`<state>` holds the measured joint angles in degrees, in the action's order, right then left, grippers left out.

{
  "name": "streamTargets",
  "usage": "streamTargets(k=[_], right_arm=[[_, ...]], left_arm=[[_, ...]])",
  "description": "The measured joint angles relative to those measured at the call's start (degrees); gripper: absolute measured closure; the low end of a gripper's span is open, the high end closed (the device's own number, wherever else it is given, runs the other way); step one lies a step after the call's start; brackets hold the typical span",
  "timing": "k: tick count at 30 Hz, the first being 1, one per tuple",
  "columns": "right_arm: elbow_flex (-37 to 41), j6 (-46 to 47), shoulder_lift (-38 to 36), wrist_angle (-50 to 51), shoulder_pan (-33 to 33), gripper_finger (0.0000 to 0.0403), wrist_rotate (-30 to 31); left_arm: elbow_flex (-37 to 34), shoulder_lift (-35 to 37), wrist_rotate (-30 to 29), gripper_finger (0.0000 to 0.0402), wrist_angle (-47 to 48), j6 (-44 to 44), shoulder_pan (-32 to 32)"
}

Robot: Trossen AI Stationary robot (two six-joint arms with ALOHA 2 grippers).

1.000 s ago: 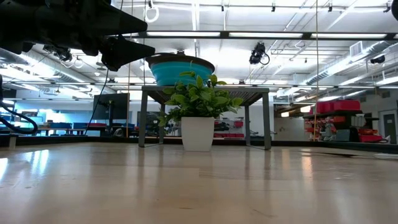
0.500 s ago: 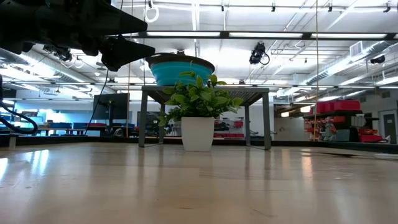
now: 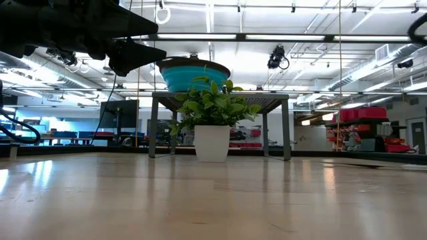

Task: Pick & Place Fruit
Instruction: Put the yellow mango into the blue strainer bowl on the shelf

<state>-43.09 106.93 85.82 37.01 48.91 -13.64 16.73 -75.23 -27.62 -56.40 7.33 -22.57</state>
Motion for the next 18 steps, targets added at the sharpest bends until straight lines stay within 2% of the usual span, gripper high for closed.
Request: streamTargets(k=[11, 18], right_arm=[[-0.18, -13.2, 0.0, 0.97, -9.36, 0.0204, 0.63], [-3.69, -22.58, 0.0, 1.25, -14.44, 0.0204, 3.5]], left_arm=[[0.0, -0.01, 0.0, 0.0059, 0.12, 0.0, 0.01], [0.0, -0.01, 0.0, 0.0059, 0.66, 0.0, 0.01]])
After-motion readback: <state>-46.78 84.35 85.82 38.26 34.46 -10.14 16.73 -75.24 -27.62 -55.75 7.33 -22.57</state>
